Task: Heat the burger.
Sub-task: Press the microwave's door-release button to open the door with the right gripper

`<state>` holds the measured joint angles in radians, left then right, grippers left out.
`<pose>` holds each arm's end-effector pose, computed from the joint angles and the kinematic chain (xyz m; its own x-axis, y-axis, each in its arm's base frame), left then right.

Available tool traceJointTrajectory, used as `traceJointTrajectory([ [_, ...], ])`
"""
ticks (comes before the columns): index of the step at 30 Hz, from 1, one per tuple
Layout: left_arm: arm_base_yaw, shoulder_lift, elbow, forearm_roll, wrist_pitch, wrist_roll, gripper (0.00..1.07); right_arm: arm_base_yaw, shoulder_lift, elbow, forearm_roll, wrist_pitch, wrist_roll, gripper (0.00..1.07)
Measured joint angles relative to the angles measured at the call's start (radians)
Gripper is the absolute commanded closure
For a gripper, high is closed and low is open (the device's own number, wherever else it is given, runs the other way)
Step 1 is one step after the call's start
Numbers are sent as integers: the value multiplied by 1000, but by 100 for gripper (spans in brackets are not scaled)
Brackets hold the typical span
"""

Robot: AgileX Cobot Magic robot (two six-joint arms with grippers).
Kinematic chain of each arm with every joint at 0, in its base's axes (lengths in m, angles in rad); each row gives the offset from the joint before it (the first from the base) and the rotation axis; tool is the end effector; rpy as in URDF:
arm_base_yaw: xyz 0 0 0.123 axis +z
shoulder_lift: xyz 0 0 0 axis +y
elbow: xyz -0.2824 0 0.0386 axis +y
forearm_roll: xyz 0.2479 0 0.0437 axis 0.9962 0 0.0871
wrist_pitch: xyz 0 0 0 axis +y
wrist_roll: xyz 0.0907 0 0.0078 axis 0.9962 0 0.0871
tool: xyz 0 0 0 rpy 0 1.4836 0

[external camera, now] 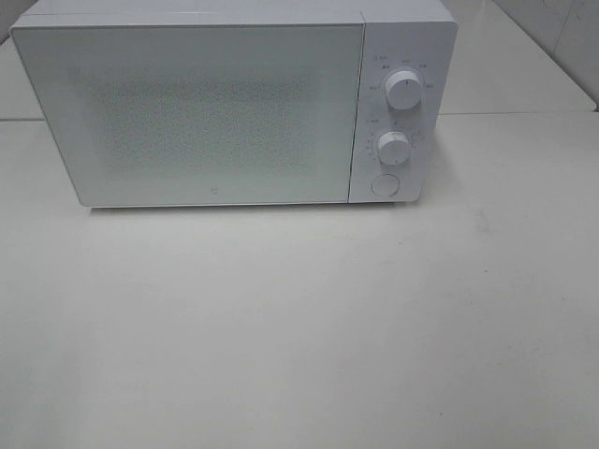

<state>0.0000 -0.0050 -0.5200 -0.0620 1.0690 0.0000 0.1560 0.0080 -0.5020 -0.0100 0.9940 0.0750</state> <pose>-0.0084 -0.0049 0.2821 -0.4416 -0.0298 -0.8967 0.0356 0.9981 -0.0507 -0.0011 -0.0009 0.2832 -0.4056 0.0066 -0.9140 -0.1199 0.9910 0.0603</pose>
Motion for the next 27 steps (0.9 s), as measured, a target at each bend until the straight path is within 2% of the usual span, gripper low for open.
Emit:
traceJointTrajectory([
  [21, 0, 0, 0, 0, 0, 0, 9, -8, -13, 0, 10, 1, -18, 33],
  [27, 0, 0, 0, 0, 0, 0, 9, -8, -5, -35, 10, 0, -18, 33],
])
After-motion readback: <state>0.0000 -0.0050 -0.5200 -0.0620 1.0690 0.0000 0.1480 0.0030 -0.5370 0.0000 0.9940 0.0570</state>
